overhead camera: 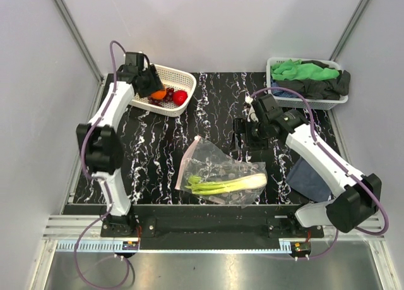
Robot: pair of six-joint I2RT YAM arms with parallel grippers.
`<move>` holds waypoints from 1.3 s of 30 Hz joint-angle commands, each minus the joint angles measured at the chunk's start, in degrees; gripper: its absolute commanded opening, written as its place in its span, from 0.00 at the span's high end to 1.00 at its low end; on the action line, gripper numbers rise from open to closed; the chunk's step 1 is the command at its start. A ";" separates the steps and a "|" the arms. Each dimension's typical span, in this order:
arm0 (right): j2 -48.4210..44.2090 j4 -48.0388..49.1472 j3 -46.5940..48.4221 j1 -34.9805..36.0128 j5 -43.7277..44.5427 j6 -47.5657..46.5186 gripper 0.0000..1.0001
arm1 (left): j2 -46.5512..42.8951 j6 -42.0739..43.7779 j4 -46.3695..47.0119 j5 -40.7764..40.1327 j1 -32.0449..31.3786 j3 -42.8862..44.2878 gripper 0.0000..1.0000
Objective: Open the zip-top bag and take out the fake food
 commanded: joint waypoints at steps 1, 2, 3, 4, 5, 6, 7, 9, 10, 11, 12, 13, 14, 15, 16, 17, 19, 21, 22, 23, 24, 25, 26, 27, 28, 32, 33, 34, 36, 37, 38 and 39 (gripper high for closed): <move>1.23 -0.47 4.15 -0.21 -6.10 -2.83 0.12 | 10.60 -8.20 6.46 14.80 4.62 12.32 0.80; 1.84 -0.21 4.50 -0.12 -6.98 -2.75 0.11 | 12.53 -8.82 6.46 15.42 5.67 14.45 0.71; 2.29 -0.12 4.76 -0.03 -8.55 -2.66 0.07 | 15.86 -9.78 6.55 15.42 6.11 16.39 0.30; 3.16 -0.20 5.11 0.06 -9.00 -2.57 0.04 | 16.85 -9.88 6.81 15.34 6.73 19.28 0.18; 3.60 -0.12 5.90 0.58 -9.01 -2.40 0.00 | 17.73 -9.79 6.81 15.16 7.08 20.18 0.10; 4.04 -0.12 6.43 1.19 -8.83 -2.39 0.00 | 17.82 -9.45 6.81 14.64 7.35 20.80 0.01; 4.92 -0.12 7.83 1.98 -8.48 -2.39 0.00 | 17.22 -8.92 7.51 14.28 7.61 20.63 0.01; 5.98 -0.29 9.59 5.32 -6.21 -2.13 0.00 | 13.89 -7.34 7.60 13.58 7.79 18.97 0.01; 7.37 -0.29 11.25 6.46 -5.24 -1.78 0.00 | 12.22 -6.98 7.43 13.66 7.70 17.65 0.01; 8.08 -0.38 12.05 9.17 -4.10 -0.56 0.00 | 10.29 -6.72 7.52 13.67 7.79 13.11 0.01; 8.87 -0.21 12.76 10.33 -2.08 0.32 0.00 | 7.39 -6.28 7.43 12.36 7.70 10.20 0.01; 10.80 -0.12 14.07 11.65 -1.02 1.29 0.00 | 1.36 -6.10 7.43 11.22 7.44 6.43 0.01; 11.77 0.06 14.69 13.57 0.73 3.56 0.00 | -2.61 -5.32 7.52 8.59 7.18 -0.66 0.01; 13.44 0.15 15.22 14.72 1.62 4.63 0.00 | -6.13 -4.70 7.52 6.74 6.56 -4.99 0.01; 14.24 0.49 16.44 15.78 2.58 6.64 0.00 | -13.74 -4.61 7.60 5.33 6.21 -8.95 0.01; 15.03 0.41 17.06 18.05 5.64 7.70 0.00 | -17.47 -4.52 7.52 3.66 5.95 -16.82 0.01; 17.49 0.06 19.51 20.00 9.52 11.12 0.00 | -28.77 -4.69 6.64 2.16 5.42 -24.07 0.01; 20.90 -0.29 22.50 22.63 14.09 13.15 0.00 | -36.45 -6.10 5.41 2.93 5.15 -35.29 0.01; 22.32 -0.90 23.74 23.34 15.76 14.64 0.00 | -42.84 -6.45 4.54 3.99 5.15 -39.01 0.01; 23.55 -1.34 25.06 23.87 18.13 15.18 0.00 | -46.47 -6.63 1.74 4.78 5.07 -41.75 0.02; 26.78 -2.04 28.72 24.57 19.37 15.71 0.00 | -49.56 -6.28 0.15 4.18 4.02 -46.56 0.02; 28.64 -5.53 31.20 24.75 21.47 16.84 0.00 | -54.81 -6.02 -1.43 2.35 3.05 -48.52 0.02; 30.57 -7.74 33.92 25.02 22.36 17.03 0.00 | -57.12 -5.93 -4.06 1.98 2.26 -50.20 0.03; 33.81 -10.03 38.99 25.63 23.59 17.12 0.00 | -58.97 -6.01 -5.21 1.72 1.12 -53.26 0.03; 35.24 -13.53 40.87 26.85 25.17 17.12 0.00 | -60.91 -5.93 -6.10 1.19 0.41 -54.25 0.03; 40.86 -20.05 45.45 29.32 30.00 18.52 0.00 | -64.61 -6.45 -10.93 -3.37 -4.07 -54.26 0.04; 42.70 -21.20 46.85 29.85 30.89 19.05 0.00 | -64.88 -7.76 -12.07 -5.04 -5.64 -53.56 0.03; 43.68 -22.69 47.74 30.55 31.76 20.27 0.00 | -64.97 -9.42 -13.65 -7.40 -6.53 -51.38 0.02; 47.26 -25.58 52.19 32.48 33.88 21.68 0.00 | -64.44 -16.10 -19.00 -13.39 -9.16 -48.91 0.01; 48.77 -27.08 54.23 32.84 34.40 23.25 0.00 | -64.27 -18.30 -21.03 -14.71 -9.70 -47.68 0.01; 50.44 -28.67 56.68 33.45 35.45 24.14 0.00 | -64.35 -21.28 -23.92 -15.85 -10.22 -45.58 0.01; 53.85 -31.47 61.58 33.63 36.16 24.67 0.00 | -64.44 -22.00 -24.73 -16.21 -11.45 -44.86 0.01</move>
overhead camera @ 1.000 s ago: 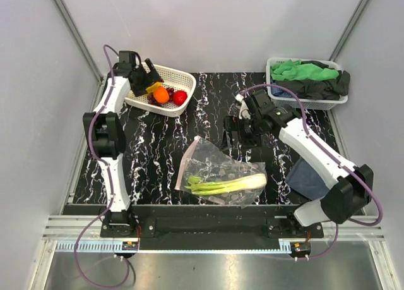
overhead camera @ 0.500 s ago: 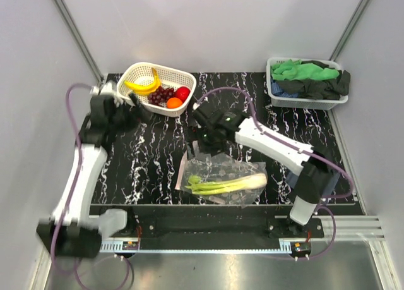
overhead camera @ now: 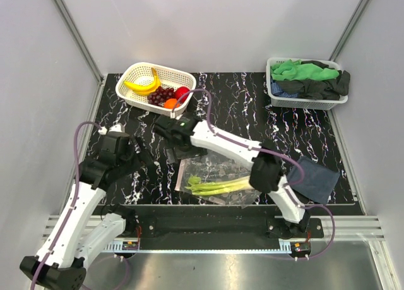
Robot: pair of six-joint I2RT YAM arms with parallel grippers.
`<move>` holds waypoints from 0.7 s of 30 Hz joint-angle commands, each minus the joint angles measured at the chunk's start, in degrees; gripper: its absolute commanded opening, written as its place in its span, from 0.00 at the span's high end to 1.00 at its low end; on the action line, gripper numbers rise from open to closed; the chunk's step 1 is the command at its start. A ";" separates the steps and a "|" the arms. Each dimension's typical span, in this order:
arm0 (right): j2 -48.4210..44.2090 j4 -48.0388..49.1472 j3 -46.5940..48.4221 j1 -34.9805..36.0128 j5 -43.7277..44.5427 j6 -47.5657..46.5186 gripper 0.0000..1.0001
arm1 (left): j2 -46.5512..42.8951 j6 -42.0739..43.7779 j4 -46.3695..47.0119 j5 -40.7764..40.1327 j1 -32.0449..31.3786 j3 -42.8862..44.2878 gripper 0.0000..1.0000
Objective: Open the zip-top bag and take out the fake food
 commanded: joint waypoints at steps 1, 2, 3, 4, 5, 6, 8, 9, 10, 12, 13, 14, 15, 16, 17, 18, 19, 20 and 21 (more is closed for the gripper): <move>8.21 -12.15 13.73 2.11 7.90 6.12 0.00 | -1.38 -9.51 -7.71 -9.40 -3.54 7.25 0.01; 11.36 -13.20 15.93 2.29 8.00 6.65 0.00 | -1.65 -10.38 -8.93 -10.97 -4.94 7.78 0.01; 12.79 -14.95 19.43 2.20 8.35 7.09 0.00 | -2.00 -10.48 -9.38 -11.68 -5.65 7.79 0.01; 14.11 -15.93 20.86 2.29 8.61 7.61 0.00 | -2.70 -10.74 -9.82 -12.73 -6.27 7.79 0.01; 15.95 -16.89 22.01 2.29 8.70 7.71 0.00 | -2.97 -10.31 -10.08 -12.57 -7.23 7.52 0.01; 16.23 -19.25 22.71 2.38 9.05 8.84 0.00 | -3.49 -9.69 -10.00 -12.04 -7.68 7.52 0.01; 14.05 -19.63 18.01 2.55 10.19 9.55 0.03 | -4.28 -7.50 -10.35 -9.67 -8.38 8.48 0.01; 12.64 -19.45 15.71 2.99 10.81 11.29 0.07 | -4.37 -6.71 -10.53 -8.88 -8.65 8.92 0.01; 11.15 -19.19 13.43 3.08 11.59 12.01 0.12 | -4.81 -5.65 -10.53 -7.92 -8.91 9.19 0.01; 7.28 -16.47 6.92 3.26 11.52 12.63 0.38 | -4.99 -5.21 -10.53 -7.56 -9.61 9.63 0.01; 6.48 -15.85 5.42 3.17 11.25 12.72 0.47 | -4.90 -4.86 -10.53 -7.03 -9.88 9.63 0.01; 5.78 -16.02 4.19 3.17 11.08 12.72 0.62 | -4.64 -4.59 -10.35 -6.68 -10.05 9.81 0.01; 5.42 -16.11 3.65 3.17 10.73 12.80 0.65 | -4.46 -4.41 -10.35 -6.15 -10.14 9.81 0.01; 4.98 -15.85 2.78 3.60 10.72 12.72 0.69 | -4.11 -4.06 -10.00 -4.76 -10.14 9.98 0.01; 3.85 -13.93 0.42 3.61 10.29 12.20 0.74 | -3.42 -3.89 -9.74 -4.13 -10.14 9.90 0.01; 3.14 -13.31 -0.65 3.61 9.41 10.97 0.89 | -3.06 -3.97 -9.56 -3.69 -10.14 9.98 0.01; 2.61 -13.04 -1.09 3.78 9.49 10.61 0.96 | -2.62 -3.97 -9.30 -2.64 -10.14 10.24 0.01; 0.78 -12.25 -2.14 4.05 9.49 10.00 1.00 | -1.57 -3.71 -8.86 -1.68 -10.14 10.42 0.01; -0.46 -11.90 -2.76 4.05 9.58 8.08 1.00 | -1.04 -3.10 -7.81 -0.01 -10.14 10.42 0.01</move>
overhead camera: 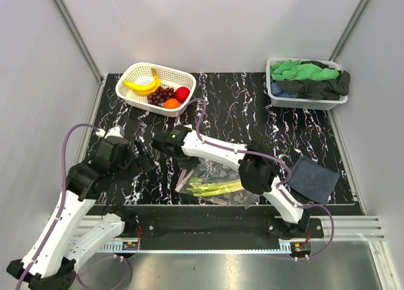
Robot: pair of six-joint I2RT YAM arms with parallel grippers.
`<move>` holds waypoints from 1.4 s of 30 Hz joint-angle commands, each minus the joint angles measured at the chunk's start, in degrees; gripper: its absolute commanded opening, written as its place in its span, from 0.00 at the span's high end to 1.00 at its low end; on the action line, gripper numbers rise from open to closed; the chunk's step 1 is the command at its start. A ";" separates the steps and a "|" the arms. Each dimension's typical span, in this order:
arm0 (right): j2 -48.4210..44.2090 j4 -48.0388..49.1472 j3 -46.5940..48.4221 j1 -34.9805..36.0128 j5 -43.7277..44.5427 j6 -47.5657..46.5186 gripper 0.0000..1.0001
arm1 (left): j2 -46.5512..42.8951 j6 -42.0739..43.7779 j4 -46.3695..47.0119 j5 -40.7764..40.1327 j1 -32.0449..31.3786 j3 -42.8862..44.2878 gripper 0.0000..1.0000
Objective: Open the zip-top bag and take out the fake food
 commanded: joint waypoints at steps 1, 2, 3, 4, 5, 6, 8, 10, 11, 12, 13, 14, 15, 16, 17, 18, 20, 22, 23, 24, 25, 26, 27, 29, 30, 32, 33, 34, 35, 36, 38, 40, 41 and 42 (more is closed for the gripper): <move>-10.90 -8.86 -2.55 1.21 1.10 -2.87 1.00 | 2.90 3.87 5.69 10.04 -0.24 2.49 0.01; -12.58 -7.90 -3.42 1.21 0.66 -4.01 1.00 | 3.34 4.41 6.76 12.95 -0.24 2.31 0.01; -14.43 -6.84 -4.13 1.21 -0.56 -7.06 1.00 | 3.95 4.85 8.43 16.20 -0.24 2.05 0.01; -16.71 -5.00 -5.35 1.29 -1.53 -8.92 1.00 | 3.96 6.07 13.49 24.59 -0.24 0.13 0.01; -21.78 -0.72 -8.58 1.03 -2.58 -10.94 1.00 | 3.96 5.91 16.32 28.50 -0.24 -0.93 0.05; -24.27 1.67 -10.27 0.86 -5.20 -14.79 1.00 | 3.52 5.30 18.96 31.50 -0.24 -2.42 0.12; -30.40 7.72 -14.74 0.51 -8.47 -19.81 1.00 | 2.99 1.79 27.75 37.49 -0.24 -6.89 0.17; -34.37 10.73 -17.31 0.42 -13.65 -22.55 1.00 | 3.16 -2.15 35.98 41.26 -0.15 -9.28 0.30; -35.27 13.10 -19.75 0.42 -15.06 -24.30 1.00 | 3.60 -3.22 38.30 42.41 -0.15 -10.16 0.34; -36.06 14.34 -21.08 0.42 -18.64 -25.19 1.00 | 4.30 -4.97 42.50 44.86 -0.15 -10.25 0.38; -37.29 15.48 -23.45 0.50 -20.24 -25.81 1.00 | 5.70 -5.69 44.46 45.93 -0.15 -10.34 0.46; -37.91 17.32 -24.51 0.42 -21.30 -26.16 1.00 | 6.58 -6.39 46.13 46.90 -0.15 -10.17 0.50; -38.44 18.21 -25.48 0.42 -22.71 -26.25 1.00 | 7.38 -7.01 47.89 48.21 -0.15 -9.12 0.52; -39.75 19.09 -27.32 0.50 -22.72 -26.43 1.00 | 8.17 -6.84 48.17 48.75 -0.50 -8.50 0.54; -40.28 20.57 -28.03 0.42 -24.29 -26.52 1.00 | 10.00 -6.57 48.26 49.02 -0.85 -7.89 0.55; -40.81 21.20 -28.82 0.42 -24.48 -26.26 1.00 | 10.63 -6.48 48.17 49.80 -1.12 -7.01 0.58; -42.04 22.52 -30.50 0.41 -24.83 -25.82 1.00 | 12.12 -7.18 48.17 50.42 -2.26 -6.57 0.67; -42.57 23.22 -31.81 0.24 -25.44 -25.29 1.00 | 11.61 -7.97 48.17 47.97 -4.79 -6.74 0.69; -42.92 23.66 -32.34 0.24 -25.53 -24.50 1.00 | 10.73 -8.41 48.17 46.92 -5.68 -7.17 0.75; -43.01 23.93 -32.78 0.24 -25.97 -23.97 1.00 | 10.55 -8.85 48.17 45.08 -6.82 -7.61 0.76; -43.53 24.71 -33.14 0.24 -26.15 -23.53 1.00 | 10.37 -9.03 48.08 44.28 -9.18 -8.84 0.76; -43.80 25.24 -33.40 0.33 -26.50 -22.92 1.00 | 10.37 -9.38 47.99 43.49 -10.25 -9.72 0.76; -44.15 25.77 -33.49 0.24 -26.85 -22.57 1.00 | 10.63 -10.69 47.82 42.26 -11.22 -11.12 0.76; -44.77 26.92 -33.67 0.33 -27.55 -21.86 1.00 | 11.68 -12.02 48.08 41.81 -12.81 -14.81 0.76; -45.20 27.18 -33.67 0.24 -27.64 -21.60 1.00 | 13.00 -12.11 48.43 41.81 -13.16 -15.52 0.79; -45.82 27.27 -34.02 0.24 -27.29 -20.46 1.00 | 13.80 -12.28 48.52 41.73 -13.25 -16.41 0.82; -46.52 27.44 -34.80 0.24 -27.20 -20.02 1.00 | 13.80 -12.11 48.87 41.46 -13.34 -16.32 0.83; -46.87 27.79 -35.24 0.33 -26.94 -19.14 1.00 | 13.54 -11.93 48.87 41.20 -13.34 -15.88 0.84; -47.23 27.97 -35.51 0.24 -26.94 -18.79 1.00 | 13.01 -11.50 48.96 40.67 -13.34 -15.71 0.84; -47.93 28.23 -36.21 0.33 -26.68 -18.52 1.00 | 12.05 -11.58 48.87 40.49 -13.34 -15.79 0.87; -48.37 28.24 -36.65 0.15 -25.98 -17.64 1.00 | 10.99 -11.93 48.78 40.67 -13.42 -15.88 0.89; -48.55 28.15 -37.01 -0.29 -26.06 -17.11 1.00 | 8.20 -11.67 47.91 40.06 -13.34 -15.53 0.89; -48.55 28.24 -37.01 -0.46 -26.58 -17.03 1.00 | 6.96 -11.41 46.34 38.31 -13.34 -15.09 0.87; -48.46 28.24 -37.09 -0.55 -26.67 -16.94 1.00 | 5.47 -11.41 46.06 37.51 -13.34 -15.00 0.84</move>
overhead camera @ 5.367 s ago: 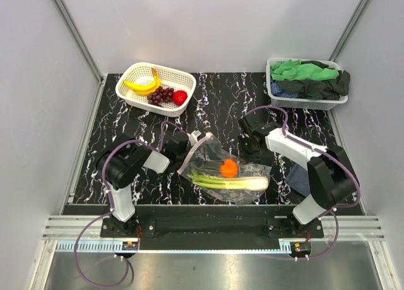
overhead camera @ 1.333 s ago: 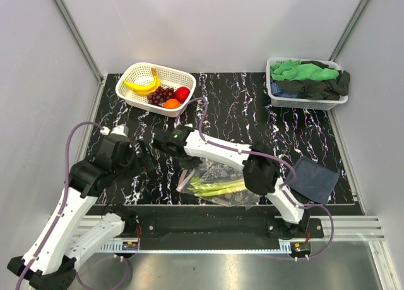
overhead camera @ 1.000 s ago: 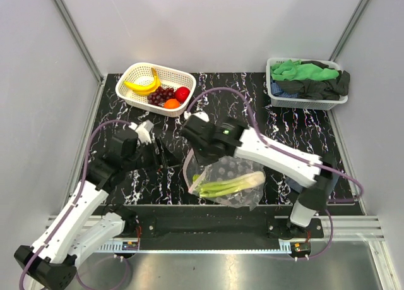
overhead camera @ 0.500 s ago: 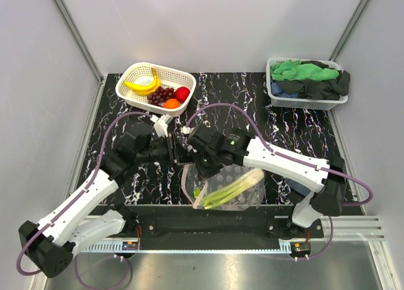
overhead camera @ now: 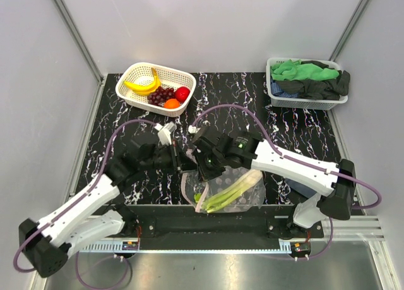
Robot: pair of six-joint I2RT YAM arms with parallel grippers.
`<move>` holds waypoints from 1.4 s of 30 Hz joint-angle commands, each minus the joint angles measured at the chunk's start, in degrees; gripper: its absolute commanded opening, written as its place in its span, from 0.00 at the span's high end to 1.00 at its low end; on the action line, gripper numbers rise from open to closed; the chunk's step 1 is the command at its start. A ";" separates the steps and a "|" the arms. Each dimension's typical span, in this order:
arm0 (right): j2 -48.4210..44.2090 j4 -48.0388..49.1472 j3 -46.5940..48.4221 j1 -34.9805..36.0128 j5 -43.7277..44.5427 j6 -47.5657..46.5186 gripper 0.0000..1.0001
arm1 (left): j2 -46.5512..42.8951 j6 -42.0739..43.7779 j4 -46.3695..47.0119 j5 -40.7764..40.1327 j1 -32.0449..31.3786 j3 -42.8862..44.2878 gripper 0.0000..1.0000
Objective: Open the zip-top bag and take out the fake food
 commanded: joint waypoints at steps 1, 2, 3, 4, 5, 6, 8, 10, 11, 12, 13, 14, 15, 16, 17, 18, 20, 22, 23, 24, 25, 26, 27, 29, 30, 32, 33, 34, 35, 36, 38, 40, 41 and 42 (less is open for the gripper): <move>-3.28 5.79 0.30 -1.03 0.58 2.32 1.00 | -7.35 0.55 -2.72 -2.43 -0.70 0.54 0.79; -3.28 5.88 0.30 -0.94 0.49 2.50 1.00 | -8.06 0.46 -4.12 -3.21 -0.79 0.54 0.77; -3.54 5.96 0.04 -1.03 0.41 2.93 1.00 | -8.51 0.46 -5.44 -3.57 -0.70 0.89 0.74; -3.55 6.14 0.04 -1.03 0.23 3.20 1.00 | -8.95 0.81 -6.58 -3.84 -0.70 1.15 0.67; -3.63 6.14 0.04 -0.94 -0.03 3.20 1.00 | -9.04 1.16 -7.38 -3.66 -0.70 0.98 0.66; -3.37 6.31 0.30 -1.03 -0.21 2.94 1.00 | -9.04 1.08 -7.12 -3.40 -0.70 -0.15 0.65; -3.02 6.58 0.83 -1.03 -1.35 2.59 1.00 | -7.56 0.64 -5.55 -1.74 -0.70 -1.21 0.65; -2.49 7.19 1.79 -0.94 -2.40 2.15 1.00 | -5.62 0.90 -3.27 0.02 -0.70 -2.01 0.69; -2.14 7.20 2.32 -1.03 -2.49 2.06 1.00 | -3.17 1.77 -1.60 1.42 -0.70 -2.10 0.73; -1.97 7.28 2.59 -1.03 -2.58 1.88 1.00 | -1.93 2.74 -1.67 1.87 -0.70 -1.92 0.75; -1.88 7.28 2.85 -1.03 -2.67 1.88 1.00 | -0.88 3.62 -1.67 2.31 -0.70 -1.66 0.76; -1.96 7.37 3.11 -0.94 -2.58 1.80 1.00 | 0.27 4.76 -1.85 2.92 -0.79 -1.83 0.79; -2.05 7.37 3.46 -0.94 -2.32 1.88 1.00 | 1.76 5.12 -2.02 3.19 -0.79 -2.09 0.81; -2.31 7.28 3.55 -1.03 -1.71 1.88 1.00 | 2.21 5.64 -3.16 2.85 -0.70 -2.27 0.82; -2.58 7.37 3.90 -1.12 -1.36 1.88 1.00 | 2.30 6.52 -2.99 2.58 -0.79 -2.62 0.82; -2.84 7.37 3.99 -1.12 -1.09 1.71 1.00 | 1.86 6.53 -2.82 2.67 -0.79 -3.06 0.81; -3.19 7.37 4.34 -1.12 -0.39 1.45 1.00 | 1.60 6.79 -2.37 3.37 -0.70 -3.94 0.80; -3.28 7.28 4.17 -1.56 -0.38 1.00 1.00 | 0.46 6.97 -3.86 2.24 -0.70 -3.86 0.82; -3.46 7.20 3.91 -2.08 -0.65 1.00 1.00 | -0.50 6.70 -3.78 1.70 -0.70 -4.12 0.82; -3.55 7.37 3.73 -2.17 -0.91 1.00 1.00 | -1.56 6.35 -3.61 1.26 -0.70 -4.21 0.82; -3.72 7.28 3.47 -2.26 -0.91 1.00 1.00 | -3.31 5.74 -3.08 0.48 -0.70 -4.38 0.82; -4.07 7.28 3.21 -2.26 -0.91 1.00 1.00 | -3.93 5.47 -2.90 0.38 -0.70 -4.73 0.81; -4.16 7.28 3.12 -2.35 -1.00 0.92 1.00 | -4.03 5.12 -2.73 0.55 -0.70 -5.00 0.80; -4.16 7.90 3.46 -2.26 -1.70 0.74 1.00 | -2.72 4.68 -1.50 2.92 -0.70 -5.61 0.77; -3.99 8.16 3.73 -2.35 -2.05 0.39 1.00 | -1.93 4.85 -1.15 3.63 -0.79 -5.79 0.76; -3.55 8.51 4.43 -2.44 -2.93 0.30 1.00 | -0.09 5.99 -0.62 4.68 -0.79 -5.88 0.75; -3.29 8.69 4.69 -2.26 -3.28 0.21 1.00 | 0.36 6.78 -0.36 4.77 -0.79 -5.53 0.74; -3.11 8.86 4.78 -2.35 -3.37 0.30 1.00 | 0.71 8.62 0.60 4.69 -0.79 -5.53 0.70; -2.85 9.30 4.87 -2.26 -3.46 0.21 1.00 | 2.11 9.16 1.13 4.86 -0.79 -5.53 0.69; -2.67 9.48 5.05 -2.26 -3.55 0.13 1.00 | 2.91 9.77 1.49 5.39 -0.79 -5.26 0.68; -2.58 9.57 5.40 -2.35 -3.64 -0.05 1.00 | 5.36 12.49 0.88 7.49 -0.79 -3.77 0.62; -2.84 9.74 5.58 -2.52 -3.46 -0.58 1.00 | 8.79 15.91 -0.43 9.25 -0.79 -3.42 0.54; -2.93 9.92 5.58 -2.70 -3.46 -0.67 1.00 | 9.76 17.24 -1.40 9.78 -0.79 -3.42 0.47; -3.02 9.92 5.49 -2.96 -4.16 -1.19 1.00 | 11.60 18.47 -2.19 10.57 -0.79 -3.50 0.43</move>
